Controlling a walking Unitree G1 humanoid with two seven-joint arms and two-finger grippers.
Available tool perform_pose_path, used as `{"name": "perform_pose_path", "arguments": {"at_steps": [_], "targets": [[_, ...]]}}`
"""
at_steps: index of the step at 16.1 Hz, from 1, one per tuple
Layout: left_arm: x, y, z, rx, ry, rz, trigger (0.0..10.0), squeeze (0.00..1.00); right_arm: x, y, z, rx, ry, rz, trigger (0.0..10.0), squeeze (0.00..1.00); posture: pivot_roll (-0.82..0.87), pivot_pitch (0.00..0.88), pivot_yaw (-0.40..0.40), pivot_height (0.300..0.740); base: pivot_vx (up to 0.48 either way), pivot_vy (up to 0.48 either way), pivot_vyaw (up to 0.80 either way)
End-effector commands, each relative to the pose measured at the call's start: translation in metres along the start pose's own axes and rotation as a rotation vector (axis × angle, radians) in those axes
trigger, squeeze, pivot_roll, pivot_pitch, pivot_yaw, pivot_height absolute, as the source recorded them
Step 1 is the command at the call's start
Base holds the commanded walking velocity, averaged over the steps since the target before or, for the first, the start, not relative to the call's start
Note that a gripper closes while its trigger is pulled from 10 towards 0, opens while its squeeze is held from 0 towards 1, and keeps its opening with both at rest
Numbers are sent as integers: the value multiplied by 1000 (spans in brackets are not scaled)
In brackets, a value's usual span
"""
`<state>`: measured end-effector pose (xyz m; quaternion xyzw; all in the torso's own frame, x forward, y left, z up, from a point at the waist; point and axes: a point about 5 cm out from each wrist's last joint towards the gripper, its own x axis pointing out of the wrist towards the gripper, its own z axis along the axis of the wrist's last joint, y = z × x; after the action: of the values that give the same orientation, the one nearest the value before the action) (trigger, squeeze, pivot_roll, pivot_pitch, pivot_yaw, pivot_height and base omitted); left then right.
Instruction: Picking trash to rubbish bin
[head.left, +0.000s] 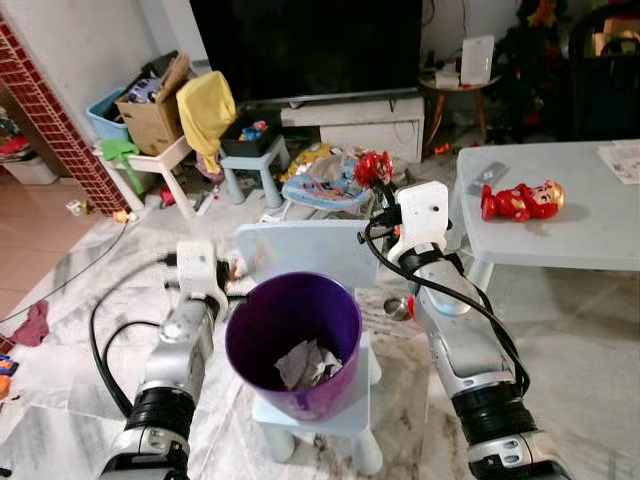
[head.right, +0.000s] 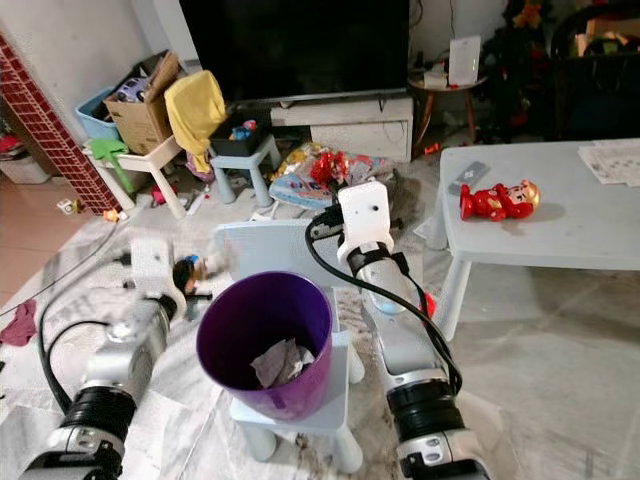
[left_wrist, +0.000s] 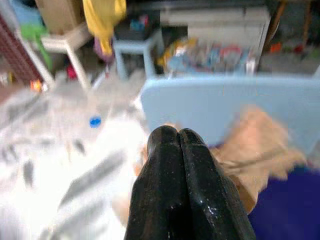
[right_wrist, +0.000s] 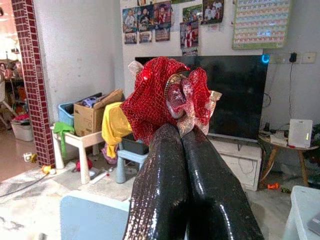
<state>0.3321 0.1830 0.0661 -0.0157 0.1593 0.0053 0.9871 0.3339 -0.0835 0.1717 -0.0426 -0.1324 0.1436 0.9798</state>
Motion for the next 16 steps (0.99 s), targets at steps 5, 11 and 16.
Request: {"name": "perform_pose_path", "arguments": {"at_steps": [5,11,16], "targets": [[4,-10,-30,-29,128,-64,10000,0,-3,0,6,-6,-18,0,10000,0,-130,6,142,740,0,0,0],[0,-25,-55,-133,219,-106,10000,1000,-18,-9,4,-33,6,-25,10000,0,-185,43,137,740,0,0,0],[-2,-24,-61,-128,214,-104,10000,1000,-19,-9,3,-34,28,-20,10000,0,-170,43,132,740,0,0,0]]}}
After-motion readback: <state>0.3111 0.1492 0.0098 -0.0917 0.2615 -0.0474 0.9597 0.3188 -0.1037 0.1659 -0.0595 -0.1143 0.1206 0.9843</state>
